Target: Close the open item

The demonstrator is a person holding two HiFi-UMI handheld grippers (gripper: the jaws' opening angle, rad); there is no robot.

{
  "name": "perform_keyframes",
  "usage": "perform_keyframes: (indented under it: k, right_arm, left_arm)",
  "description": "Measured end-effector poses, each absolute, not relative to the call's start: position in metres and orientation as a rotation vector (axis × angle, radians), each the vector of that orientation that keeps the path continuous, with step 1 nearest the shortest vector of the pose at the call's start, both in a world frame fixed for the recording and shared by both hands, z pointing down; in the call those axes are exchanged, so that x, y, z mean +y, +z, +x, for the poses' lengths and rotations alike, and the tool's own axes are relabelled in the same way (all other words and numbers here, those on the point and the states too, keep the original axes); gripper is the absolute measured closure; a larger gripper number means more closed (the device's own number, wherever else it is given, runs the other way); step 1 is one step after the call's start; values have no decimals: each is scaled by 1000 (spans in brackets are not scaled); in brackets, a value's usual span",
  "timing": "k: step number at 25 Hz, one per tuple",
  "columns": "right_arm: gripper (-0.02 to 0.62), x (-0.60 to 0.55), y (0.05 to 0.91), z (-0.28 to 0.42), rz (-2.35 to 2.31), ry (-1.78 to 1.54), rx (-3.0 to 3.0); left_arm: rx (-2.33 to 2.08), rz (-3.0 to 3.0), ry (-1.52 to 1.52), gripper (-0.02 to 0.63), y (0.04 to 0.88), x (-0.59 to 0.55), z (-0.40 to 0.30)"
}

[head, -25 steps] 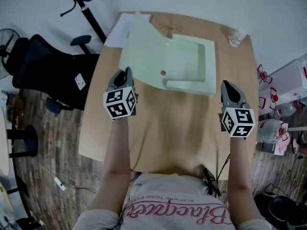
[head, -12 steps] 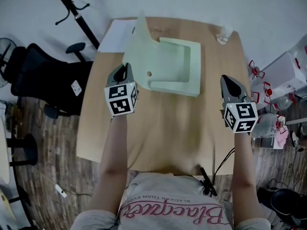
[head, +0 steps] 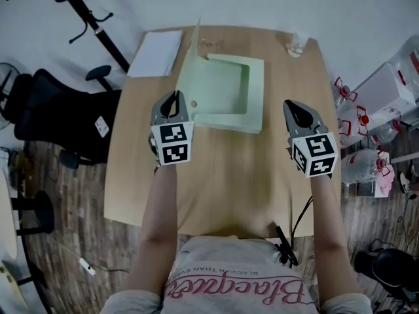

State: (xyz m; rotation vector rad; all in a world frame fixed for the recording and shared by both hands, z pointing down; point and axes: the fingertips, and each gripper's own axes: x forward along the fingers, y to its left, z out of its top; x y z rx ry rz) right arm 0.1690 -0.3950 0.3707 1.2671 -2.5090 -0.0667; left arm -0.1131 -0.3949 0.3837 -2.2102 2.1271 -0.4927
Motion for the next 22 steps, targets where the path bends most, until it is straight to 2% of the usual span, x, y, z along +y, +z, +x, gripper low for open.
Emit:
perform_keyframes:
  k: [12, 22]
  right_arm:
    - [592, -402, 402, 165, 1219, 25, -2514]
    - [592, -413, 410, 165, 1250, 102, -2548]
  left_arm:
    - [1858, -2151, -758, 586, 398, -395, -46]
    - [1698, -2204, -1040, 577, 393, -402, -34]
